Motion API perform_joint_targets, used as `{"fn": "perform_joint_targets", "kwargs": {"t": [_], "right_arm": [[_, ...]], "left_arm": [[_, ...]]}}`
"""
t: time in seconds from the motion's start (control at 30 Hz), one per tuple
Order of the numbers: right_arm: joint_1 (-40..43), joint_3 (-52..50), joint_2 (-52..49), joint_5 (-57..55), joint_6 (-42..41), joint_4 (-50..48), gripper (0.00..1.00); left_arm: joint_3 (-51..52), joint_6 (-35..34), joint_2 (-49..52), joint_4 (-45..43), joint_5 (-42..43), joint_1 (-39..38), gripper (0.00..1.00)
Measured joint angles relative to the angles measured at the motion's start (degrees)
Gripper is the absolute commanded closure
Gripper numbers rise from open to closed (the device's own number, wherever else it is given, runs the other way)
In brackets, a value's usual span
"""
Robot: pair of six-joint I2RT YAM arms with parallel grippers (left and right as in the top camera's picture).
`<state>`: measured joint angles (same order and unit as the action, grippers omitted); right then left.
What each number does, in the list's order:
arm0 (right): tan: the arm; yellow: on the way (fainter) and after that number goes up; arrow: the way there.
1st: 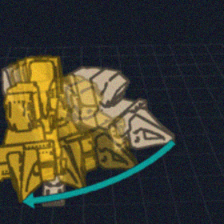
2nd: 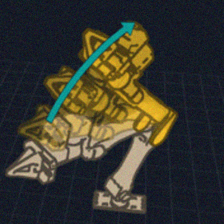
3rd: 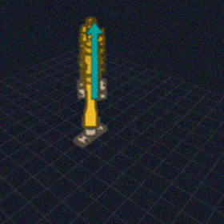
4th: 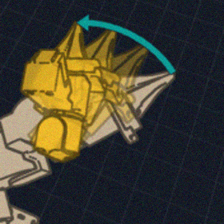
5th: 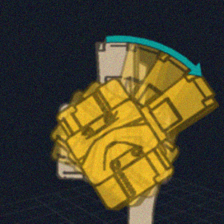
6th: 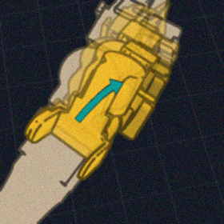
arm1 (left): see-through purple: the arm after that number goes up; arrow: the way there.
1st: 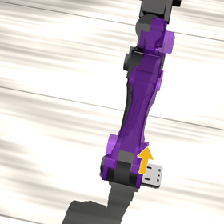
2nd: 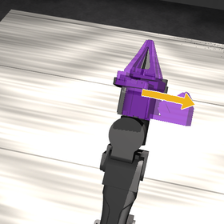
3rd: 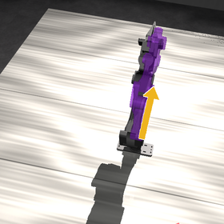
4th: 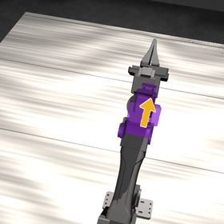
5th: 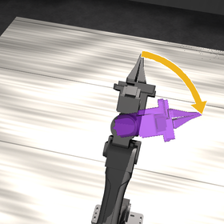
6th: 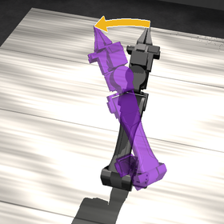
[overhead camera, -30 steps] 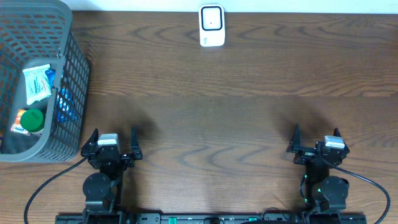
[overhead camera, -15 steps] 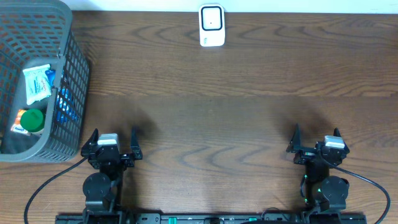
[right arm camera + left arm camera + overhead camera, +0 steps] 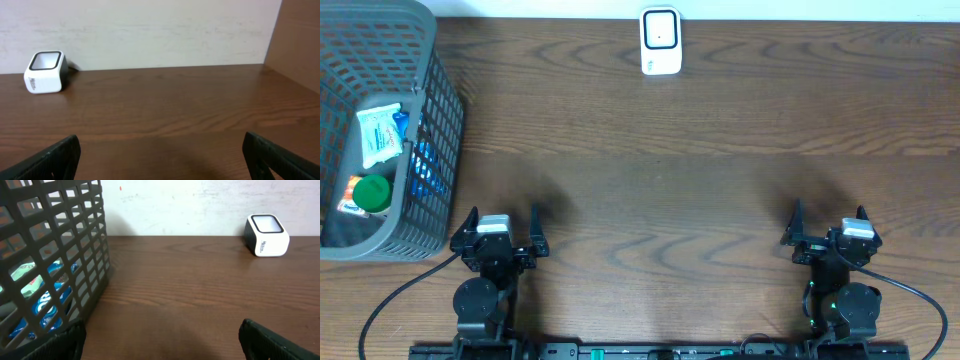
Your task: Scan the item barcode
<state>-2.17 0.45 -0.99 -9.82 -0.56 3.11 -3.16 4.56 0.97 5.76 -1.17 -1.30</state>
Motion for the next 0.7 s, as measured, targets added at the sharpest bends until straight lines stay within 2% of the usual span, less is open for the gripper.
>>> {"fn": "perform_joint_targets", "kwargs": {"t": [0.5, 0.7], "right_arm": [[0.00, 0.00, 0.00, 0.00, 0.00, 0.00, 0.01], [0.00, 0.00, 0.00, 0.00, 0.00, 0.00, 0.01]], "left_arm": [[0.39, 0.42, 0.04, -1.14, 0.11, 0.00, 0.02], [0.61, 0.39, 0.24, -1.51, 4.55, 0.00, 0.02]]}}
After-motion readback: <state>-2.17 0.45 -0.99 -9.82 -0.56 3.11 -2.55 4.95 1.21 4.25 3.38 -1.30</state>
